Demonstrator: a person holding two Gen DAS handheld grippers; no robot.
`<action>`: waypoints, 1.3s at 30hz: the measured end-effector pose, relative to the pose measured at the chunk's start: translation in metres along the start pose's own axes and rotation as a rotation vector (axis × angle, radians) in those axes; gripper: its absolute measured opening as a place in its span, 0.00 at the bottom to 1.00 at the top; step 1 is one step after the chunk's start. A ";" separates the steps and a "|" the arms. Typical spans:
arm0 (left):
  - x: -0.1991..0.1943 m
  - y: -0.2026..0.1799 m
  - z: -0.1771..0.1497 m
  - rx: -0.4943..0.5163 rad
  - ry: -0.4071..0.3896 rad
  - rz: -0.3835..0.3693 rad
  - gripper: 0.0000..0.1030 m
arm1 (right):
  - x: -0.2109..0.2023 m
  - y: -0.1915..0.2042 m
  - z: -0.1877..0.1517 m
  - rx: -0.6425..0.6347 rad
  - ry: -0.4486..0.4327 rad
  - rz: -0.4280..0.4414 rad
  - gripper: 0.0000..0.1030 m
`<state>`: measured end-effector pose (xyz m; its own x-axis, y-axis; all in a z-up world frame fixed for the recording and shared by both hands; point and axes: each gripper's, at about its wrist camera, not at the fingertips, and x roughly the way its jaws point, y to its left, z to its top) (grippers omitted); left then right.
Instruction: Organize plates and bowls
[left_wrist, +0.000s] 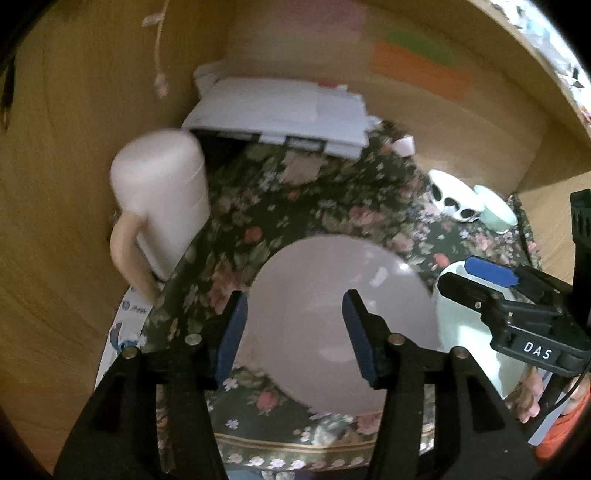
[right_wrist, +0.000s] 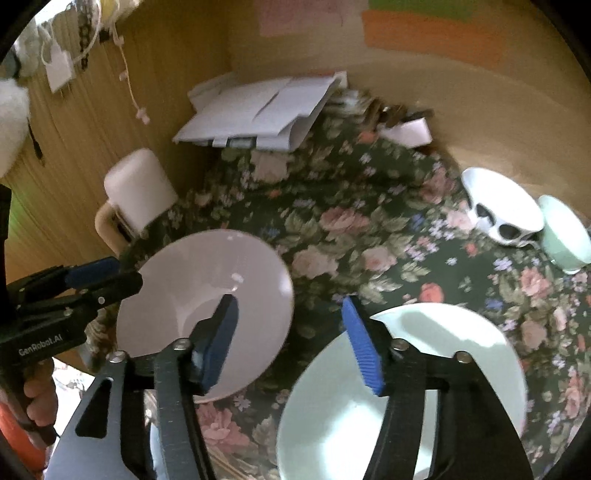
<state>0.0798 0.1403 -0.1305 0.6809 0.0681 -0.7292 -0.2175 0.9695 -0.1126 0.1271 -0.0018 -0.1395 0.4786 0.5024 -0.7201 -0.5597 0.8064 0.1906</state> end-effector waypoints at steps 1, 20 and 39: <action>-0.002 -0.006 0.004 0.011 -0.009 -0.006 0.52 | -0.005 -0.003 0.001 0.002 -0.015 -0.006 0.61; 0.029 -0.122 0.075 0.170 -0.066 -0.092 0.72 | -0.064 -0.122 0.031 0.112 -0.159 -0.220 0.71; 0.160 -0.201 0.138 0.301 0.065 -0.104 0.72 | 0.021 -0.248 0.061 0.324 -0.015 -0.248 0.59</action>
<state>0.3293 -0.0106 -0.1315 0.6401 -0.0411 -0.7672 0.0743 0.9972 0.0086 0.3172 -0.1718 -0.1615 0.5830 0.2832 -0.7615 -0.1857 0.9589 0.2145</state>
